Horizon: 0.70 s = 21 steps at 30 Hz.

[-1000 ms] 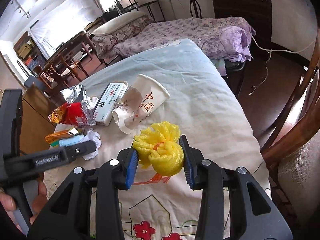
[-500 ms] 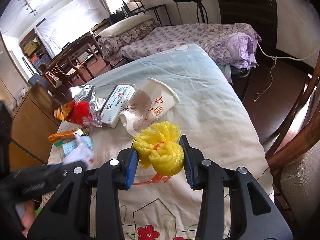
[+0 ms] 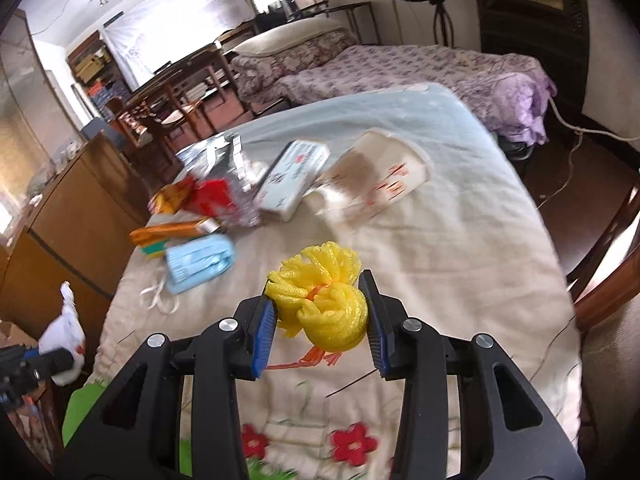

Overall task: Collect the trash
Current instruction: 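Grasp the white tissue with the left gripper while the right gripper holds the yarn ball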

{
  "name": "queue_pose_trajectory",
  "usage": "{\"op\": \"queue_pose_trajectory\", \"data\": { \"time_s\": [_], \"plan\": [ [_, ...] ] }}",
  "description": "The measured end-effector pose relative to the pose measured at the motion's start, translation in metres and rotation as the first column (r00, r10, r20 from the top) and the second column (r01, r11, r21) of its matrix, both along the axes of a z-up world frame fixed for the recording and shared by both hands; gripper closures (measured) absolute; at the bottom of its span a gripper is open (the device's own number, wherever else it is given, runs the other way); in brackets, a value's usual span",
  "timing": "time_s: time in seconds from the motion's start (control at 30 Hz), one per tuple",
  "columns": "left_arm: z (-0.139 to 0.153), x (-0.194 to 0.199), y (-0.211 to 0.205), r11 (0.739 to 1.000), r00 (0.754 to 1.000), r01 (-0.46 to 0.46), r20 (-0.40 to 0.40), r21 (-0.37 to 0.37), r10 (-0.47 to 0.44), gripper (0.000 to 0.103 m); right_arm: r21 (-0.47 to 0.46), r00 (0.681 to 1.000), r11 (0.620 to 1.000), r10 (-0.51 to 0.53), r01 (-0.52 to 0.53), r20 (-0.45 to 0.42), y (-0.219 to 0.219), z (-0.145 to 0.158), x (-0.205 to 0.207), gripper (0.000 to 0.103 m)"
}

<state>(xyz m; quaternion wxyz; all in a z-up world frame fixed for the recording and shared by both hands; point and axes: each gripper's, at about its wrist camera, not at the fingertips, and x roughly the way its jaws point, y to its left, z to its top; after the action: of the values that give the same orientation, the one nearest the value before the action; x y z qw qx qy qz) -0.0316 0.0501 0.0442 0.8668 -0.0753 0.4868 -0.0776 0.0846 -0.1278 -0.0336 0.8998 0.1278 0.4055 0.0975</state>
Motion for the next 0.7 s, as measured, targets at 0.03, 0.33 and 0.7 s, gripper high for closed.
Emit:
{"op": "queue_pose_trajectory", "data": {
  "time_s": [0.03, 0.33, 0.7],
  "plan": [
    [0.0, -0.006, 0.011, 1.0, 1.0, -0.025, 0.005, 0.001, 0.025, 0.086, -0.007, 1.0, 1.0, 0.014, -0.014, 0.0, 0.006, 0.001, -0.003, 0.063],
    [-0.011, -0.036, 0.077, 0.99, 0.991, -0.137, -0.008, -0.021, 0.137, 0.086, -0.005, 0.973, 0.973, 0.23, -0.23, -0.015, 0.077, 0.014, -0.036, 0.063],
    [-0.025, -0.083, 0.173, 0.948, 0.948, -0.317, -0.027, -0.033, 0.317, 0.086, -0.004, 0.805, 0.805, 0.593, -0.593, -0.024, 0.233, 0.052, -0.073, 0.063]
  ]
}}
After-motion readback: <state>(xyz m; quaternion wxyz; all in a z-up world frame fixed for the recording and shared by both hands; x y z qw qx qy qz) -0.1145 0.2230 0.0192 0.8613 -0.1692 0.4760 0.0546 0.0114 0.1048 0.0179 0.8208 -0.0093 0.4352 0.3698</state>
